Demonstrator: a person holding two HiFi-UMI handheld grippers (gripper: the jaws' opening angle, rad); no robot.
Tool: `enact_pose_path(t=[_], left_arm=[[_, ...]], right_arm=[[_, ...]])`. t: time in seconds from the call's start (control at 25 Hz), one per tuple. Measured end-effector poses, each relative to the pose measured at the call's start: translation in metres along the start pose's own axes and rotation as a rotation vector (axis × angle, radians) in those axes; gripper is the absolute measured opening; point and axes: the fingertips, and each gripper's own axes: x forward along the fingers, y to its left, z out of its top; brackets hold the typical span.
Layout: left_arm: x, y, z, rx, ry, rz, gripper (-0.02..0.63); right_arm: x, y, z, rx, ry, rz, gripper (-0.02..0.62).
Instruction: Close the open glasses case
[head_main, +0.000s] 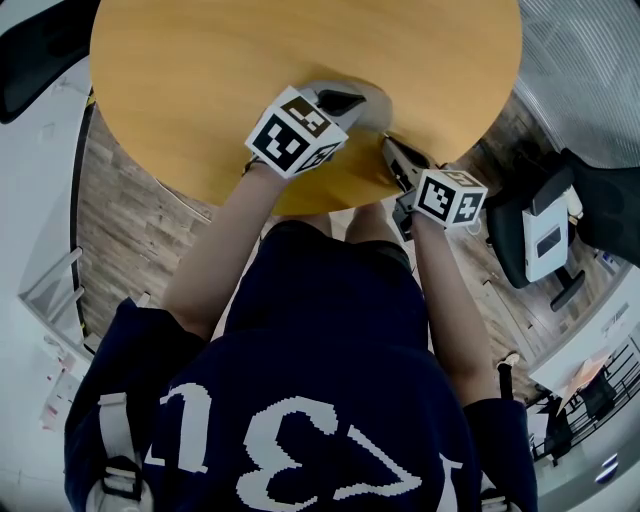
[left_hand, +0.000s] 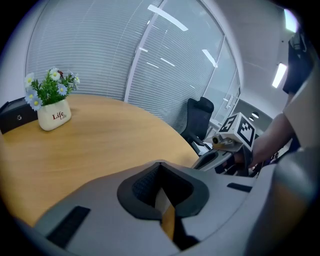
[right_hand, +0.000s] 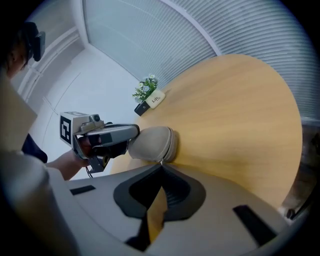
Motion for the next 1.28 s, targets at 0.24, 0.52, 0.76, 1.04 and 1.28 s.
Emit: enact_pose_path(t=[0.24, 0.52, 0.76, 1.04, 1.28], left_arm=[[0.003, -0.001, 0.0, 0.04, -0.025, 0.03, 0.014], [0.001, -0.001, -0.001, 0.04, -0.032, 0.028, 0.014], [0.003, -0.001, -0.001, 0.034, -0.031, 0.026, 0.014], [0.002, -0.001, -0.003, 0.042, -0.033, 0.034, 0.014], [0.002, -0.002, -0.002, 0.04, -0.037, 0.031, 0.014]], right_arm=[[0.006, 0.002, 0.0, -0.064, 0.026, 0.024, 0.031], [0.005, 0.001, 0.004, -0.016, -0.019, 0.017, 0.025], [0.0, -0.004, 0.007, -0.042, -0.054, 0.004, 0.021], [-0.002, -0.01, 0.015, -0.083, -0.048, -0.018, 0.021], [-0.003, -0.012, 0.018, -0.103, -0.021, 0.015, 0.021]])
